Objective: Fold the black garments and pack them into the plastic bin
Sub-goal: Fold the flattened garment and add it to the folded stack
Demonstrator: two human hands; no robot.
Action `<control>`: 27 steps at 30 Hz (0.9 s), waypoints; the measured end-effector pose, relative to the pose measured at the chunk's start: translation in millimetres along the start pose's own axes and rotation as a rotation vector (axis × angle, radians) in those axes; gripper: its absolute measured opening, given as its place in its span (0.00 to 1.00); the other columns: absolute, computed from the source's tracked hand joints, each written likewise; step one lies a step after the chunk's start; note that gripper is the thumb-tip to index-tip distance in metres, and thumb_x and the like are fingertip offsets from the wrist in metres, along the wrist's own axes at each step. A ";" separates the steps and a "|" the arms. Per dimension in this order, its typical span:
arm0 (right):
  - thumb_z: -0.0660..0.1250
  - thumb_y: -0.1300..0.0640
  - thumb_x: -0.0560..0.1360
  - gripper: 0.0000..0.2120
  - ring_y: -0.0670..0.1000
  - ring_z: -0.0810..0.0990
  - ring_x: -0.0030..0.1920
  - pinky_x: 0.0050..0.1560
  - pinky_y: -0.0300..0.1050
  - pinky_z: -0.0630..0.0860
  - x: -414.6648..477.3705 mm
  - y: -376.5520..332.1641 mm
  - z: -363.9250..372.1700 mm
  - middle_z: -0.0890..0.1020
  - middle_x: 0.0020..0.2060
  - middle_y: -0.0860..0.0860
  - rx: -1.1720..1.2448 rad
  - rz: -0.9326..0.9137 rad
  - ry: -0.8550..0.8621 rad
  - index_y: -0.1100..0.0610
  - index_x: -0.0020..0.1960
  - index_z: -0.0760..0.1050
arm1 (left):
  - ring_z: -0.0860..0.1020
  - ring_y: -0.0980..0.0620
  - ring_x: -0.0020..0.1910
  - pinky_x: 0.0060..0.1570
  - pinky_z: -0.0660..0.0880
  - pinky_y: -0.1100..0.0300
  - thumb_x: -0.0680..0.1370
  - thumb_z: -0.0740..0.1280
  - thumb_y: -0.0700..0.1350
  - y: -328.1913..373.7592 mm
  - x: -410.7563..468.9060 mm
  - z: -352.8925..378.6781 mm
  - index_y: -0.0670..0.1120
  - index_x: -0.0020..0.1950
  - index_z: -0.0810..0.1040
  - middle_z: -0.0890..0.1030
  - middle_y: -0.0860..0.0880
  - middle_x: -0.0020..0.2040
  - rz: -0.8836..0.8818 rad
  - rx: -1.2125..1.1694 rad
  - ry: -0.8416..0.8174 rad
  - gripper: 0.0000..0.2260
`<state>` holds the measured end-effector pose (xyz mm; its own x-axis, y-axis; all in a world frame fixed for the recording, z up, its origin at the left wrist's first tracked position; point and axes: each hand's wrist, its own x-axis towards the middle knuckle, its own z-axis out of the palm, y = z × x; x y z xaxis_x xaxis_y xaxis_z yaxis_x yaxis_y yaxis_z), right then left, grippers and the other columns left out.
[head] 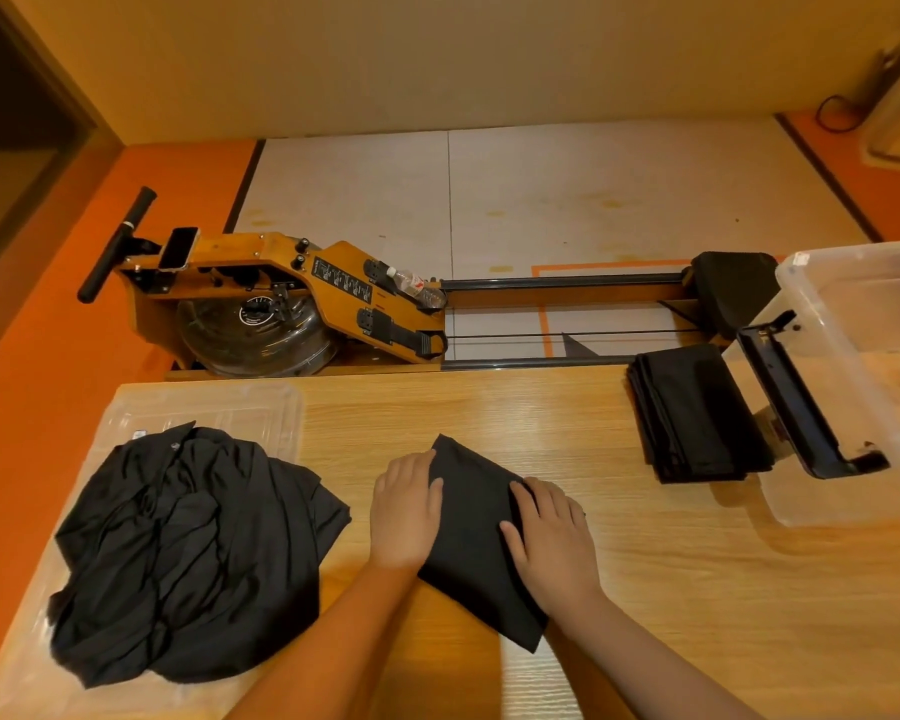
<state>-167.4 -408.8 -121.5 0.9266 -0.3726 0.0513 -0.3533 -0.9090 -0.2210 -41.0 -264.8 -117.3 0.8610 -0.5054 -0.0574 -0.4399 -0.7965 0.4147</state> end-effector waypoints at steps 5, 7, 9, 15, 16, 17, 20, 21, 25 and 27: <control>0.58 0.51 0.74 0.16 0.52 0.79 0.44 0.45 0.47 0.77 14.7 3.3 1.5 0.81 0.45 0.49 -0.024 0.009 0.028 0.55 0.54 0.79 | 0.71 0.51 0.59 0.56 0.65 0.59 0.81 0.61 0.50 7.5 20.2 -3.1 0.48 0.61 0.78 0.79 0.53 0.53 -0.151 -0.088 0.027 0.12; 0.70 0.55 0.71 0.08 0.52 0.78 0.40 0.39 0.47 0.76 22.3 3.4 2.6 0.81 0.41 0.50 -0.019 0.027 0.055 0.55 0.49 0.80 | 0.71 0.52 0.55 0.52 0.66 0.58 0.81 0.62 0.50 8.4 27.2 -4.2 0.50 0.54 0.78 0.77 0.55 0.46 -0.176 -0.130 0.005 0.08; 0.78 0.58 0.64 0.11 0.52 0.78 0.36 0.36 0.46 0.75 29.1 2.5 2.3 0.80 0.37 0.50 -0.020 0.049 0.044 0.55 0.44 0.81 | 0.71 0.51 0.53 0.50 0.67 0.57 0.81 0.61 0.49 8.6 32.8 -7.0 0.50 0.48 0.75 0.74 0.56 0.42 -0.167 -0.118 -0.029 0.07; 0.77 0.58 0.64 0.08 0.52 0.77 0.35 0.33 0.46 0.72 35.1 1.6 2.5 0.79 0.35 0.51 -0.048 0.064 0.068 0.55 0.39 0.79 | 0.71 0.51 0.40 0.38 0.64 0.55 0.82 0.57 0.48 3.1 38.1 -13.7 0.50 0.45 0.68 0.73 0.53 0.36 -0.117 -0.090 -0.034 0.07; 0.76 0.58 0.65 0.08 0.53 0.77 0.35 0.33 0.46 0.72 34.6 0.8 3.9 0.79 0.35 0.51 -0.050 0.068 0.066 0.56 0.40 0.78 | 0.72 0.51 0.39 0.36 0.63 0.56 0.82 0.57 0.49 2.3 37.9 -13.2 0.50 0.45 0.68 0.74 0.53 0.36 -0.118 -0.090 -0.030 0.07; 0.75 0.58 0.66 0.07 0.53 0.77 0.36 0.34 0.46 0.72 33.8 -0.3 5.5 0.79 0.36 0.51 -0.053 0.072 0.068 0.56 0.40 0.78 | 0.73 0.51 0.38 0.34 0.63 0.56 0.82 0.57 0.49 1.4 37.7 -12.6 0.50 0.45 0.68 0.75 0.53 0.37 -0.117 -0.085 -0.025 0.07; 0.66 0.55 0.72 0.05 0.53 0.78 0.38 0.37 0.47 0.74 32.4 -3.4 4.6 0.79 0.38 0.51 -0.048 0.079 0.084 0.56 0.44 0.78 | 0.75 0.51 0.41 0.33 0.63 0.57 0.82 0.57 0.50 -0.9 41.7 -9.6 0.48 0.48 0.71 0.78 0.52 0.42 -0.079 -0.001 -0.026 0.08; 0.65 0.55 0.73 0.06 0.53 0.78 0.41 0.40 0.48 0.75 31.6 -3.4 4.0 0.80 0.41 0.51 -0.036 0.082 0.093 0.56 0.47 0.78 | 0.76 0.51 0.42 0.34 0.63 0.57 0.83 0.57 0.50 -1.0 43.9 -8.7 0.48 0.50 0.72 0.79 0.52 0.43 -0.057 0.035 -0.034 0.08; 0.64 0.52 0.76 0.20 0.55 0.72 0.66 0.64 0.49 0.70 19.3 0.0 7.9 0.74 0.65 0.53 0.074 -0.003 0.044 0.56 0.66 0.71 | 0.77 0.49 0.48 0.39 0.67 0.57 0.83 0.55 0.51 -2.5 44.7 -7.0 0.47 0.57 0.72 0.79 0.51 0.51 -0.016 0.085 -0.030 0.11; 0.58 0.48 0.78 0.24 0.54 0.63 0.72 0.71 0.47 0.59 12.5 5.6 8.5 0.68 0.71 0.51 0.058 -0.122 -0.001 0.54 0.72 0.66 | 0.75 0.49 0.55 0.49 0.70 0.56 0.83 0.55 0.52 -3.5 35.3 -5.5 0.46 0.62 0.73 0.78 0.50 0.56 -0.038 0.030 0.032 0.14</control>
<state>-156.7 -417.0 -130.4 0.9624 -0.2595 0.0805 -0.2296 -0.9353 -0.2691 -7.7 -278.0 -115.8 0.8847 -0.4641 -0.0433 -0.4139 -0.8249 0.3850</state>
